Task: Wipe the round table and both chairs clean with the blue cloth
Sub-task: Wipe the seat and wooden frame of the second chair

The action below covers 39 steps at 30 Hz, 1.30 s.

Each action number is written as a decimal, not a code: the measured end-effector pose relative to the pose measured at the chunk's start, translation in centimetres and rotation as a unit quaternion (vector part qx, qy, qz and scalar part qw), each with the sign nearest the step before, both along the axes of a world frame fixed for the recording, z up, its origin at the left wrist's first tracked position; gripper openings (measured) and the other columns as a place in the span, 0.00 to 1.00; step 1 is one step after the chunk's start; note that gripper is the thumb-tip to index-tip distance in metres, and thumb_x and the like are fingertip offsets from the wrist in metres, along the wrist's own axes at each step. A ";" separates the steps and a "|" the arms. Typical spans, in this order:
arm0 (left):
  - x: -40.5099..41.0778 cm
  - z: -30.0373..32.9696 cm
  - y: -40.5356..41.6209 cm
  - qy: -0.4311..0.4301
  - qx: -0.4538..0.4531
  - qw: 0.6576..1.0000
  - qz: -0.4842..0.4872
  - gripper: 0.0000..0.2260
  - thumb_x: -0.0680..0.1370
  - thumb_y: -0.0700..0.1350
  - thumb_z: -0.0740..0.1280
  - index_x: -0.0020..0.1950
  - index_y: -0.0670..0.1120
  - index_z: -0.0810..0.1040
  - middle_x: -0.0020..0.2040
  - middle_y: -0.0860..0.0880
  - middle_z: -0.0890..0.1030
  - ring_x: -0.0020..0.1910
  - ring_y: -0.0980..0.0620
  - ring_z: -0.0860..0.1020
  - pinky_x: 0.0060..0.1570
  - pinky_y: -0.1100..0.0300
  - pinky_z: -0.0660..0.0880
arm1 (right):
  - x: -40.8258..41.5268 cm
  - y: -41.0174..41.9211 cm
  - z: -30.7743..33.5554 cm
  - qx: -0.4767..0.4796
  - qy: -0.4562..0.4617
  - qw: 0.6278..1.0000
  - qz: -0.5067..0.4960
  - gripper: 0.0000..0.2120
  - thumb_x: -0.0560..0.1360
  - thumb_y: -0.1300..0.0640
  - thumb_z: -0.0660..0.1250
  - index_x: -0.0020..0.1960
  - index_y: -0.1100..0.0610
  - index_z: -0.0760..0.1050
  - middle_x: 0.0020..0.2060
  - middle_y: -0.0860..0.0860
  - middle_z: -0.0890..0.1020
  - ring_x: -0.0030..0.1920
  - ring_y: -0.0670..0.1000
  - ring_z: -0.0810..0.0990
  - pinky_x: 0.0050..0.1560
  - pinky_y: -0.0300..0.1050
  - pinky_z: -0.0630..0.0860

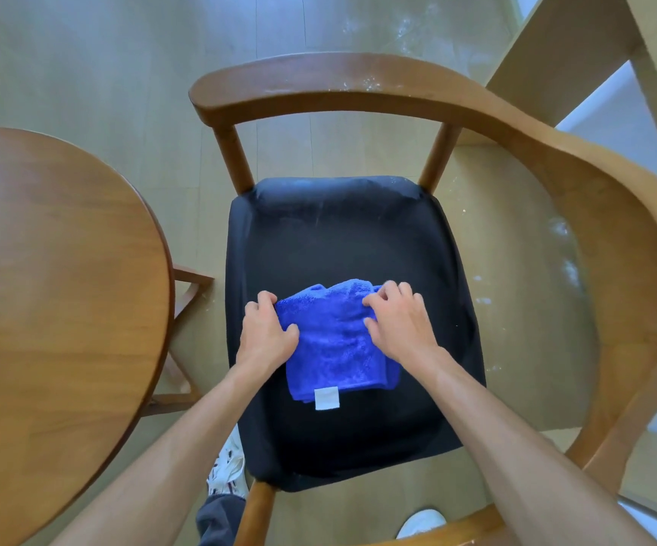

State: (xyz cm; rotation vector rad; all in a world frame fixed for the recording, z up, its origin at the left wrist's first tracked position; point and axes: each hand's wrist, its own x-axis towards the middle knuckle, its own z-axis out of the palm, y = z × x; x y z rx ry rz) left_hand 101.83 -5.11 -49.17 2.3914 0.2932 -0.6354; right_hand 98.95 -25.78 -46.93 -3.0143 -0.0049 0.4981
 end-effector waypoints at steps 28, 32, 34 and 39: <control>8.1 3.1 -0.6 -0.085 0.076 0.972 -0.207 0.15 0.74 0.41 0.65 0.60 0.51 0.77 0.54 0.49 0.78 0.59 0.45 0.71 0.57 0.51 0.68 | 1.6 -2.2 1.6 0.112 0.151 0.968 -0.167 0.15 0.69 0.50 0.65 0.31 0.56 0.63 0.30 0.49 0.71 0.47 0.54 0.69 0.36 0.44 0.63; 9.0 2.3 -1.4 -0.103 0.125 0.958 -0.235 0.22 0.78 0.46 0.65 0.72 0.48 0.67 0.67 0.46 0.70 0.67 0.45 0.65 0.63 0.49 0.65 | 1.6 -2.6 2.1 0.005 0.190 0.968 -0.162 0.15 0.73 0.43 0.64 0.39 0.55 0.74 0.42 0.50 0.77 0.55 0.56 0.71 0.46 0.46 0.67; 8.3 1.6 -0.8 -0.098 0.144 0.953 -0.250 0.22 0.78 0.46 0.64 0.72 0.48 0.65 0.68 0.46 0.69 0.67 0.44 0.65 0.63 0.49 0.65 | 2.8 -2.8 2.3 -0.033 0.094 0.985 -0.141 0.16 0.75 0.44 0.63 0.53 0.56 0.76 0.53 0.53 0.75 0.57 0.57 0.70 0.54 0.49 0.67; 6.5 1.0 -0.7 -0.173 0.138 0.943 -0.250 0.14 0.78 0.44 0.63 0.63 0.46 0.70 0.60 0.45 0.72 0.58 0.45 0.69 0.56 0.53 0.69 | 4.7 -2.7 1.7 0.028 -0.036 0.998 -0.039 0.12 0.76 0.54 0.63 0.59 0.55 0.73 0.57 0.52 0.74 0.56 0.55 0.69 0.54 0.47 0.67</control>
